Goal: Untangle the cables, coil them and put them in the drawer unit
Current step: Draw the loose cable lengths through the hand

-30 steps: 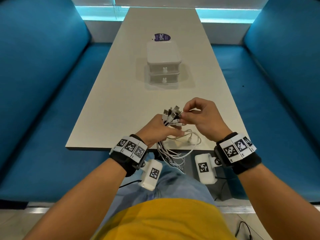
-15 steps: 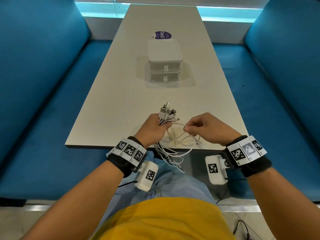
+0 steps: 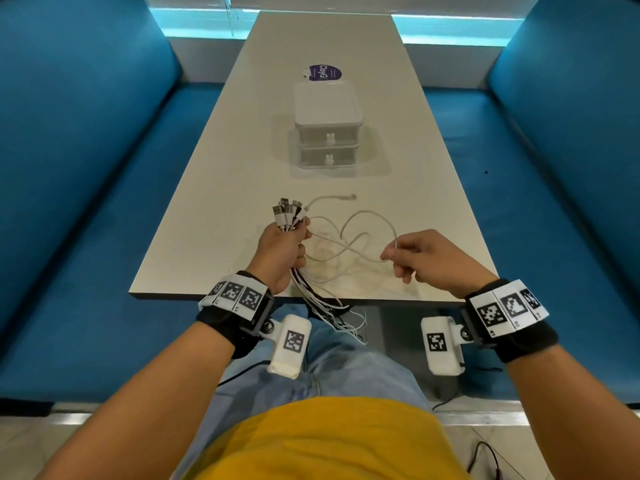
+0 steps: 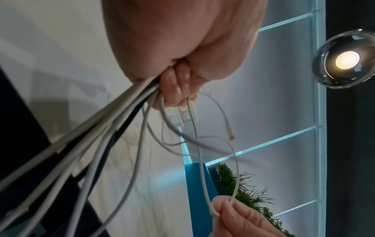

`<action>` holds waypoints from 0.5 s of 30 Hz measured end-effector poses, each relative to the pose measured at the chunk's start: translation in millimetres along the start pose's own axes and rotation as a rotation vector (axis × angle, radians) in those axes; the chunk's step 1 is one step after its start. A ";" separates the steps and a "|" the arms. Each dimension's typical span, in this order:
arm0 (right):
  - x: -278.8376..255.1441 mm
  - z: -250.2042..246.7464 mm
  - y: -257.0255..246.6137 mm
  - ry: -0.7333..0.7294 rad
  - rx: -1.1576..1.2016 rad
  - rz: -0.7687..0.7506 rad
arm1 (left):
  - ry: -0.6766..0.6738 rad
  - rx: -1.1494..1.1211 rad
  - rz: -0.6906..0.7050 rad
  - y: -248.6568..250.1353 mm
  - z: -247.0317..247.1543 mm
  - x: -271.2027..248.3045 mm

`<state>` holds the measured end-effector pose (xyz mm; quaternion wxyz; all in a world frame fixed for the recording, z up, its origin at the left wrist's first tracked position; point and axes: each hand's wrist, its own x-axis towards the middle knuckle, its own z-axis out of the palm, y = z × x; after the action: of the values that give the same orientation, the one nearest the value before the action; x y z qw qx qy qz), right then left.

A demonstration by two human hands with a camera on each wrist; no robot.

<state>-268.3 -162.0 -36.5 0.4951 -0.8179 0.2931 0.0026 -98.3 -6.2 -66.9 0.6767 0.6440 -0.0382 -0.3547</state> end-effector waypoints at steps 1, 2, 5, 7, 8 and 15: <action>1.2 -1.3 -0.3 0.049 0.053 0.014 | 0.012 -0.018 -0.010 0.1 -0.1 0.1; 2.4 -2.3 -1.1 0.096 0.107 0.025 | 0.025 -0.017 -0.019 0.1 -0.3 0.6; 5.6 -4.7 -6.2 0.207 0.291 0.020 | 0.041 0.104 -0.030 -0.5 0.2 1.3; 6.3 -6.4 -11.2 0.229 0.386 -0.017 | 0.050 0.194 -0.020 -1.6 0.8 2.4; 6.4 -7.7 -13.2 0.232 0.419 -0.037 | 0.054 0.216 -0.022 -1.7 0.9 3.2; 0.9 -15.7 -10.2 0.206 0.432 -0.116 | 0.093 0.197 0.117 0.3 12.8 -8.3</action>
<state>-267.2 -171.8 -20.5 0.6252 -0.7046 0.2883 -0.1720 -110.9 -12.7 -61.1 0.6306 0.7199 -0.0790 -0.2791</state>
